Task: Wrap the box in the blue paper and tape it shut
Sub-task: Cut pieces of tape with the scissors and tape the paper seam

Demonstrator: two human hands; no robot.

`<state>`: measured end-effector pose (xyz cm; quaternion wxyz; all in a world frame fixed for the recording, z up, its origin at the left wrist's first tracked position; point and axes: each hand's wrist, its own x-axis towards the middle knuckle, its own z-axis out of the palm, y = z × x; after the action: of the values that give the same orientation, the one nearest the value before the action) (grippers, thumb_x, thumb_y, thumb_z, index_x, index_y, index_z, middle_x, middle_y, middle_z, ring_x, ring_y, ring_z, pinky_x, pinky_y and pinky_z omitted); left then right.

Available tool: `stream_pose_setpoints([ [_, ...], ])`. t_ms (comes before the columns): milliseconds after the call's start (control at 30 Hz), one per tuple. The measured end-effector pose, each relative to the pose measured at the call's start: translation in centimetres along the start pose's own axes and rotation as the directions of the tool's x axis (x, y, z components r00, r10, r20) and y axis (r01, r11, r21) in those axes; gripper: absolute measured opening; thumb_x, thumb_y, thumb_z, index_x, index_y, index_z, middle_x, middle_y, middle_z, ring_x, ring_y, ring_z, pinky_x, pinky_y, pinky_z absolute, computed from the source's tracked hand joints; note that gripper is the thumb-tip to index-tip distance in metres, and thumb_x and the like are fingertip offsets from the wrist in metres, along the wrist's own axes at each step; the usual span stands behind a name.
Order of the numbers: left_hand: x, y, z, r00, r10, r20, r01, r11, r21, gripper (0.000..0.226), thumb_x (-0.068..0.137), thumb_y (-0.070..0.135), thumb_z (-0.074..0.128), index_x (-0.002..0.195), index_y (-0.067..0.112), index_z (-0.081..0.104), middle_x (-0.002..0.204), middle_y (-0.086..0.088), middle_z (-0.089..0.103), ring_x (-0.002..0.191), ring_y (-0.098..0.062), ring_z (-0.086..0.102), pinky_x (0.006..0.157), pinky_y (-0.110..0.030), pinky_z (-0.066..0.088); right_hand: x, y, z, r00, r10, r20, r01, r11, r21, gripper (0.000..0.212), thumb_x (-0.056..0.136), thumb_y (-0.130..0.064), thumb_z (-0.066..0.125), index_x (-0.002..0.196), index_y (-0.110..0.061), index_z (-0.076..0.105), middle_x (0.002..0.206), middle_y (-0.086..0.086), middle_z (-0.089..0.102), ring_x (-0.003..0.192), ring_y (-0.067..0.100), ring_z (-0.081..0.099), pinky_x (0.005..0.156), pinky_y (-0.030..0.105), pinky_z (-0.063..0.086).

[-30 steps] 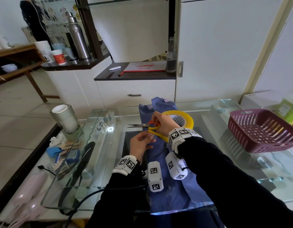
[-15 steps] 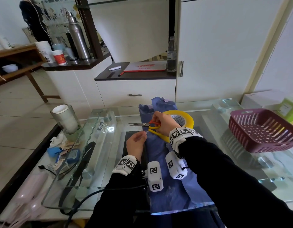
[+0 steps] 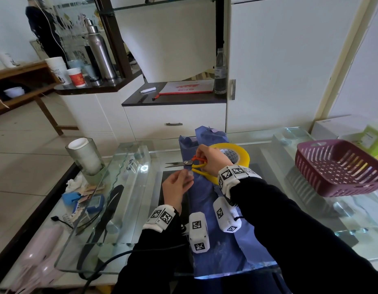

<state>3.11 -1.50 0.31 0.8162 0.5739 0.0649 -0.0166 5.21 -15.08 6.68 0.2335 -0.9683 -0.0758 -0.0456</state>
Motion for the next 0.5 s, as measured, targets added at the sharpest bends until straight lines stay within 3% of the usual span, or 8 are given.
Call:
stream_pose_setpoints([
  [133, -0.3, -0.6, 0.5, 0.999, -0.022, 0.039, 0.023, 0.999, -0.027, 0.009, 0.086, -0.004, 0.059, 0.093, 0.002, 0.061, 0.089, -0.013, 0.064, 0.079, -0.018, 0.063, 0.063, -0.016, 0.057, -0.3, 0.2, 0.0, 0.999, 0.025, -0.026, -0.026, 0.998, -0.058, 0.038, 0.087, -0.03, 0.063, 0.117, -0.012, 0.049, 0.113, 0.008, 0.064, 0.104, 0.029, 0.061, 0.088, 0.04, 0.05],
  [267, -0.4, -0.7, 0.6, 0.995, 0.061, 0.08, -0.063, 0.998, 0.026, 0.017, 0.086, -0.01, 0.057, 0.082, 0.007, 0.057, 0.084, -0.01, 0.061, 0.074, -0.018, 0.061, 0.061, -0.016, 0.057, 0.0, 0.4, -0.8, 0.993, 0.062, -0.098, -0.062, 0.998, 0.007, 0.033, 0.085, -0.017, 0.062, 0.116, -0.015, 0.054, 0.112, 0.008, 0.064, 0.104, 0.029, 0.061, 0.086, 0.036, 0.048],
  [500, -0.1, -1.0, 1.2, 0.975, 0.062, 0.214, -0.11, 0.969, 0.221, 0.036, 0.084, -0.013, 0.057, 0.089, 0.02, 0.044, 0.076, -0.009, 0.062, 0.065, -0.013, 0.066, 0.069, -0.023, 0.058, 0.9, 0.6, -1.7, 0.986, 0.109, -0.127, -0.099, 0.992, 0.077, 0.031, 0.083, -0.019, 0.065, 0.111, -0.011, 0.056, 0.104, 0.011, 0.066, 0.095, 0.03, 0.062, 0.081, 0.037, 0.052],
])
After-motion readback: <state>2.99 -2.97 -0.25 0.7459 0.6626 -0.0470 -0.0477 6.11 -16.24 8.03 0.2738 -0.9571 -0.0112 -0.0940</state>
